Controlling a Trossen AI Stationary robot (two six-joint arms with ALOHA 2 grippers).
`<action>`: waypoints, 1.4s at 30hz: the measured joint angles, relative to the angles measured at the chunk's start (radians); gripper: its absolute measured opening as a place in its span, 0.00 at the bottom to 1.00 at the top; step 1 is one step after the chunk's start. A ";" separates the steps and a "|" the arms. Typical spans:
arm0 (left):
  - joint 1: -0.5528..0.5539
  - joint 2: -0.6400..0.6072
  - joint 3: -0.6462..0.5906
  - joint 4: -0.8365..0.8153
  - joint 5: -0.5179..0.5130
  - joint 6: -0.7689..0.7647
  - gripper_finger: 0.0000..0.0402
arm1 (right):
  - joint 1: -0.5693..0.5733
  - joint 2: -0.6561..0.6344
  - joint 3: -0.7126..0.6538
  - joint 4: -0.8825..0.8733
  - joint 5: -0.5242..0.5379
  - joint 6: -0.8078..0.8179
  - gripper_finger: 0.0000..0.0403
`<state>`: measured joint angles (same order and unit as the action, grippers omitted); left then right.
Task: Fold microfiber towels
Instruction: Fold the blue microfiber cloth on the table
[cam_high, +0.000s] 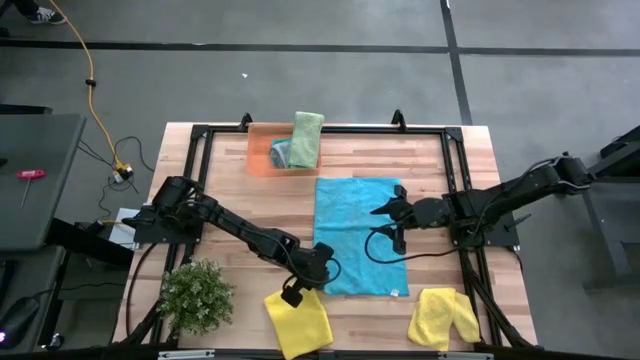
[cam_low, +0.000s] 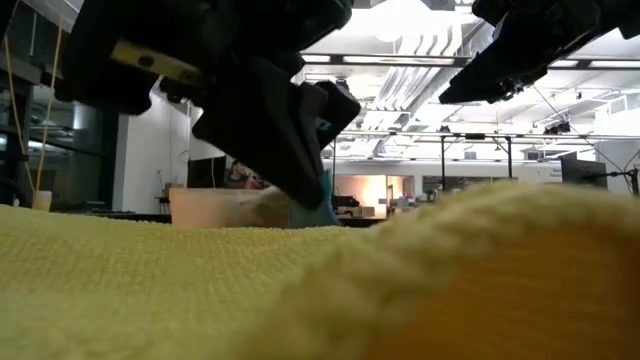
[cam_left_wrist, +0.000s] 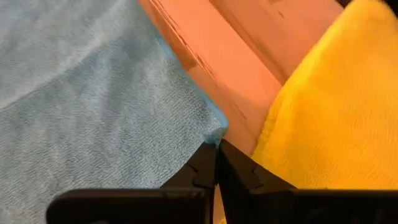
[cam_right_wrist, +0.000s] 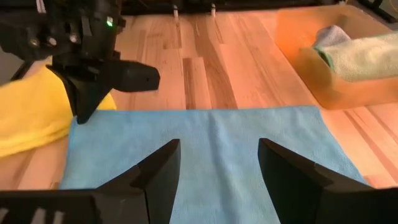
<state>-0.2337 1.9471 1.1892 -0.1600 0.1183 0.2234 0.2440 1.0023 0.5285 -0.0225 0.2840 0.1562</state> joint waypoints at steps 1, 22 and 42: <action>0.000 -0.002 0.000 0.002 -0.002 -0.008 0.00 | 0.000 0.000 0.000 0.010 -0.002 0.000 0.52; 0.025 0.000 0.000 0.075 -0.111 -0.117 0.00 | 0.066 0.000 0.000 0.161 -0.041 -0.031 0.52; 0.024 0.001 0.000 0.066 -0.105 -0.089 0.00 | 0.066 0.000 0.000 0.155 -0.041 -0.086 0.52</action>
<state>-0.2101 1.9480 1.1892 -0.0937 0.0133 0.1342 0.3096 1.0019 0.5285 0.1322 0.2434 0.0702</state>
